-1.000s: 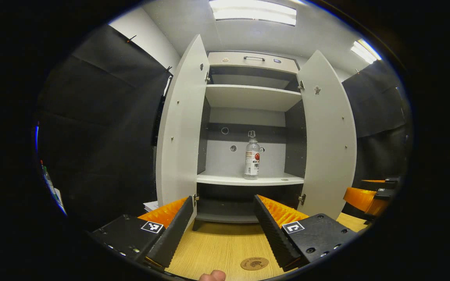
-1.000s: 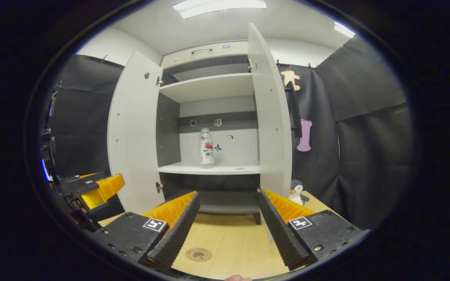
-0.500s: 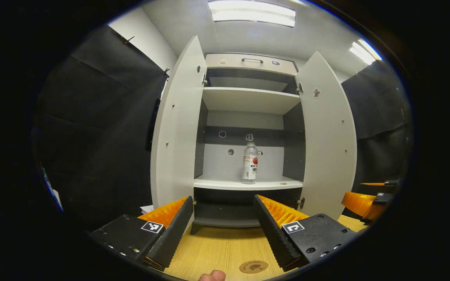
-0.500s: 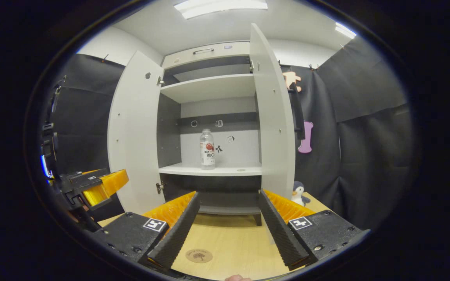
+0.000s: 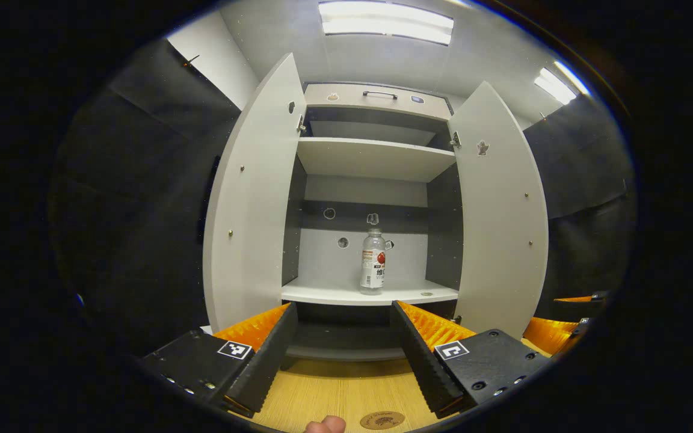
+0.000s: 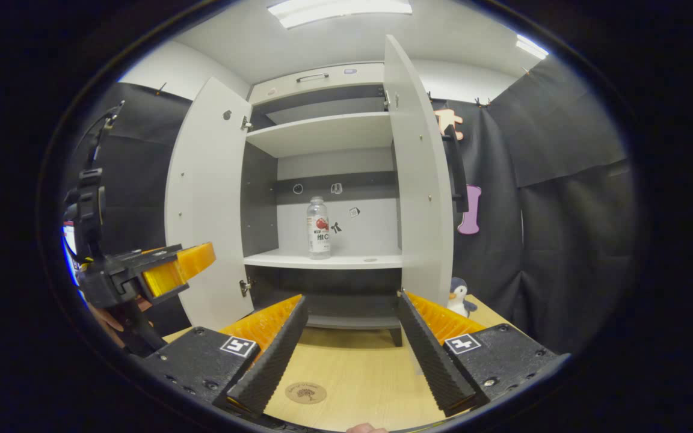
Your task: Grasp the bottle in the cabinet with the left hand and place it on the coaster, then close the right door with the right hand and the left door with the left hand.
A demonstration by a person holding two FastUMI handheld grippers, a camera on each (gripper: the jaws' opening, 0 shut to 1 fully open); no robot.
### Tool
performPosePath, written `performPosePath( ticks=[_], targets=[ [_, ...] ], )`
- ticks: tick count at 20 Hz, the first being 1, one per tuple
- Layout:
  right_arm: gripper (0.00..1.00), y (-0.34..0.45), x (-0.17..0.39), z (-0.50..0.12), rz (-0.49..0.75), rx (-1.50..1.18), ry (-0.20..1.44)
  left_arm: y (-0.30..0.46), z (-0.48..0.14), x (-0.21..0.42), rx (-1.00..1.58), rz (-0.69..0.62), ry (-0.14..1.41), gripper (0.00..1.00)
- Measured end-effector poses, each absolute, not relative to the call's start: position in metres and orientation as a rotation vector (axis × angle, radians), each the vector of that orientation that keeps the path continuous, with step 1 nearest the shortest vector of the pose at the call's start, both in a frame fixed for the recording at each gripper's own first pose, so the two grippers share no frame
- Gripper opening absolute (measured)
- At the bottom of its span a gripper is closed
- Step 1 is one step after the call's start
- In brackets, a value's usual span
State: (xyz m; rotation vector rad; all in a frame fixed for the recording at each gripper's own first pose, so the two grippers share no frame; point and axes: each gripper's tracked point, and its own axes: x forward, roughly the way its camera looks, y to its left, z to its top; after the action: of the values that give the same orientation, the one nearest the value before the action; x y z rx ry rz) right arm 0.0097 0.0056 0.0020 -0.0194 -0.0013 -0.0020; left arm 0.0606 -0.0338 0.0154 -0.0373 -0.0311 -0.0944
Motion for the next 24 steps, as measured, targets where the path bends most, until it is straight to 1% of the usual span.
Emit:
performPosePath(
  ticks=[4, 5, 8, 9, 10, 11, 12, 13, 14, 15, 18, 19, 20, 24],
  targets=[
    [0.99, 0.001, 0.007, 0.002, -0.014, -0.022, 0.0, -0.049, 0.032, 0.083, -0.058, -0.141, -0.06, 0.95],
    [0.99, -0.001, 0.006, 0.002, -0.018, -0.021, 0.0, -0.054, 0.036, 0.09, -0.061, -0.154, -0.066, 0.99],
    [0.99, -0.007, 0.002, 0.004, -0.035, -0.019, -0.001, -0.067, 0.045, 0.113, -0.069, -0.191, -0.072, 0.99],
    [0.98, -0.009, 0.001, 0.004, -0.041, -0.021, -0.002, -0.072, 0.047, 0.121, -0.075, -0.206, -0.068, 0.95],
    [0.99, -0.012, 0.001, 0.004, -0.047, -0.023, -0.003, -0.079, 0.048, 0.132, -0.083, -0.223, -0.058, 0.95],
    [0.98, -0.015, 0.0, 0.005, -0.054, -0.024, -0.005, -0.085, 0.048, 0.143, -0.089, -0.239, -0.047, 0.99],
    [0.99, -0.017, -0.002, 0.004, -0.063, -0.024, -0.007, -0.091, 0.048, 0.153, -0.094, -0.258, -0.035, 0.95],
    [0.99, -0.02, -0.003, 0.005, -0.07, -0.02, -0.01, -0.096, 0.047, 0.164, -0.098, -0.269, -0.021, 0.95],
    [0.99, -0.022, -0.004, 0.005, -0.078, -0.015, -0.011, -0.101, 0.045, 0.177, -0.108, -0.277, -0.005, 0.99],
    [0.99, -0.024, -0.005, 0.007, -0.086, -0.01, -0.014, -0.105, 0.043, 0.189, -0.125, -0.283, 0.01, 0.94],
    [0.99, -0.031, -0.007, 0.007, -0.104, 0.003, -0.016, -0.104, 0.038, 0.227, -0.156, -0.251, 0.018, 0.95],
    [0.99, -0.033, -0.008, 0.006, -0.111, 0.003, -0.016, -0.102, 0.034, 0.238, -0.146, -0.234, 0.023, 0.99],
    [0.99, -0.036, -0.009, 0.007, -0.119, 0.002, -0.017, -0.1, 0.029, 0.251, -0.135, -0.224, 0.028, 0.95],
    [0.99, -0.047, -0.014, 0.005, -0.156, 0.009, -0.013, -0.1, 0.008, 0.3, -0.101, -0.198, 0.075, 0.95]
  ],
)
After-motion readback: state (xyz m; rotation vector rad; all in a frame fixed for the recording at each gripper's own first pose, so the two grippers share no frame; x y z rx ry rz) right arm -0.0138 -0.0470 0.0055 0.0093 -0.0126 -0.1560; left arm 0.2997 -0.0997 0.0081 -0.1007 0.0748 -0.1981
